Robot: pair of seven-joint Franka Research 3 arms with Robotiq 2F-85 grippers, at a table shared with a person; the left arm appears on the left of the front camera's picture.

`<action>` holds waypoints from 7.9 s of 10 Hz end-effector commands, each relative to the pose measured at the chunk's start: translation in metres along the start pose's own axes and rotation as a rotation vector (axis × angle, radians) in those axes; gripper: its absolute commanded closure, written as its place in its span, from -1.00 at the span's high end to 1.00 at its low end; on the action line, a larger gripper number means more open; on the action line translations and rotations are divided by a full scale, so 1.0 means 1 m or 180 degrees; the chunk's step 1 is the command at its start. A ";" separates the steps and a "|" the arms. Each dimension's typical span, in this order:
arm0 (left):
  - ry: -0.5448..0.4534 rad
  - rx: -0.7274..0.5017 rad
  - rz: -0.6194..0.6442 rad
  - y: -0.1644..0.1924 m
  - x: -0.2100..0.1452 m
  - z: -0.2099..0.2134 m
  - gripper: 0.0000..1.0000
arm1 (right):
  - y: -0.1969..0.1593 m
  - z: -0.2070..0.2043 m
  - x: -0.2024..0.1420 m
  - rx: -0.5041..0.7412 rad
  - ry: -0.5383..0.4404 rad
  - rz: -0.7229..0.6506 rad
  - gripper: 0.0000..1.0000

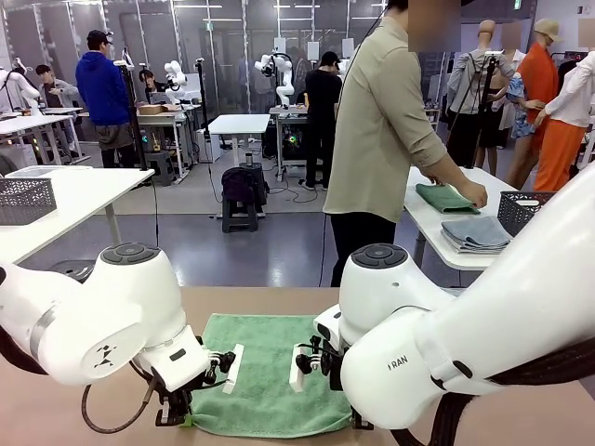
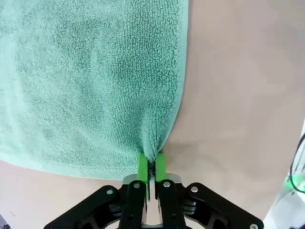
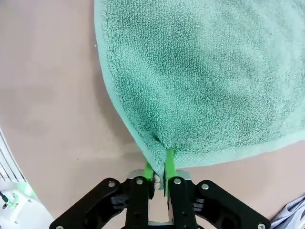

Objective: Fold the towels and place them in the basket.
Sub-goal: When a person lays out a Towel with hook on the table, fold it in half twice.

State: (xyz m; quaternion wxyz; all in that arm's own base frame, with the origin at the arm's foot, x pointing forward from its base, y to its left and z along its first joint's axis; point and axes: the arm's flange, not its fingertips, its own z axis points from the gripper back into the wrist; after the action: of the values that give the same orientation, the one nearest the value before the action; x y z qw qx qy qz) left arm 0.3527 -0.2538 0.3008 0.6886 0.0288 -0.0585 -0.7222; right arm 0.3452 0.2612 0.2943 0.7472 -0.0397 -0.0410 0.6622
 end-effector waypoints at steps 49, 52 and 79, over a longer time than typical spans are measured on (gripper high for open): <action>0.0306 0.0311 0.0567 0.248 -0.003 0.040 -0.86 | -0.234 0.024 0.034 -0.0350 -0.0020 -0.0462 -0.83; 0.0245 0.0382 0.0600 0.255 -0.010 0.030 -0.86 | -0.245 0.019 0.023 -0.0385 -0.0047 -0.0566 -0.83; -0.2301 0.0003 0.0431 0.187 -0.236 0.159 0.40 | -0.184 0.185 -0.039 0.0584 0.0019 -0.3641 0.71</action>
State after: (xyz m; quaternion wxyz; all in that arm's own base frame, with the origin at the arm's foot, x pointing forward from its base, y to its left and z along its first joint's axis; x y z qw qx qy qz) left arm 0.5226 -0.0263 0.4735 0.6882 -0.2023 -0.2938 -0.6317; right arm 0.5043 0.1987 0.5023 0.9821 0.0388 -0.0017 0.1845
